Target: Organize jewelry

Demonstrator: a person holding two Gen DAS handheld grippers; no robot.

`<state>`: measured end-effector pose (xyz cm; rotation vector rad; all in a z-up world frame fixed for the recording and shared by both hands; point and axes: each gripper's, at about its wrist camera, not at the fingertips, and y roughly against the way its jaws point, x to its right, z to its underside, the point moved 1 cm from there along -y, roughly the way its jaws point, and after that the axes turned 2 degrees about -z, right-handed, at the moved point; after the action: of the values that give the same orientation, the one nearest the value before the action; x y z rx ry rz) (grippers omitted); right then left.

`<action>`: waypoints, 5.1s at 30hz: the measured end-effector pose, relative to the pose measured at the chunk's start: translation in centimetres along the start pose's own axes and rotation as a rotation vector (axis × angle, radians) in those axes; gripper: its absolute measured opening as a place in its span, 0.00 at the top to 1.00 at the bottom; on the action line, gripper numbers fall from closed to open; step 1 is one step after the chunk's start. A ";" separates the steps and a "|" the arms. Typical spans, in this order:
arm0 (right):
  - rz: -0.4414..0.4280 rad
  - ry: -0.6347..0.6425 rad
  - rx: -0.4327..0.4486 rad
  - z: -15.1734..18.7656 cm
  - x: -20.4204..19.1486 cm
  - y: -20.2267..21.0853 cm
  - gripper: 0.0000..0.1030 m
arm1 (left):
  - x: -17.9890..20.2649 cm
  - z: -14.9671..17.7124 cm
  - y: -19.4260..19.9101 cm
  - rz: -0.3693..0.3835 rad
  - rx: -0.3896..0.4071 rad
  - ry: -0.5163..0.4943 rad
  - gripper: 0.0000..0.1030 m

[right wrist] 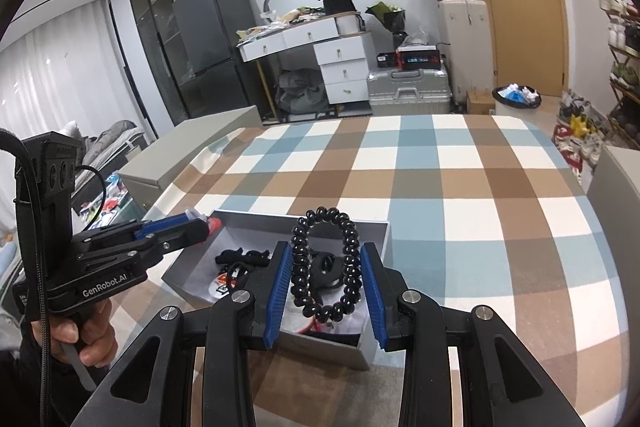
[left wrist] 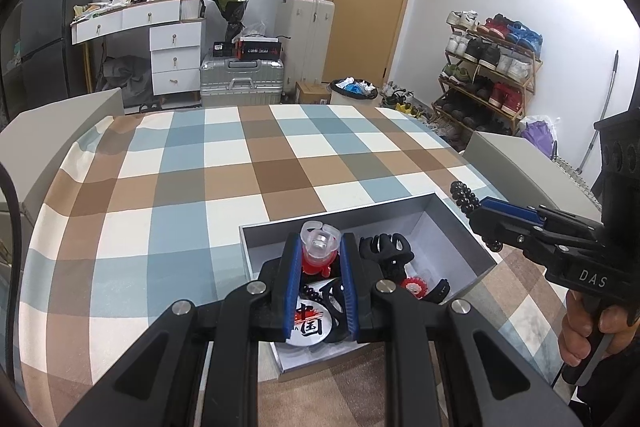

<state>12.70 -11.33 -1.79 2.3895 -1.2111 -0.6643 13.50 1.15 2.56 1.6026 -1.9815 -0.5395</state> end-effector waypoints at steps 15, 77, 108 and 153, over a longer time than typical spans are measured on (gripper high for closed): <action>0.004 0.012 -0.026 0.2 0.3 -1.6 0.67 | 0.2 0.3 -1.3 -0.001 -0.034 -0.005 0.86; 0.008 -0.048 -0.032 1.2 1.2 -1.0 0.22 | 0.3 1.2 0.5 0.005 -0.022 0.006 0.22; -0.003 0.062 0.147 4.4 -0.1 2.4 0.00 | -0.8 4.6 3.6 -0.158 0.154 0.012 0.01; 0.012 0.145 0.211 5.0 -1.6 3.5 0.00 | 0.2 5.2 4.3 -0.163 0.204 -0.047 0.01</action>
<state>6.82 -12.55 -3.62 2.5475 -1.2883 -0.3675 6.90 1.78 1.12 1.9041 -2.0050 -0.4509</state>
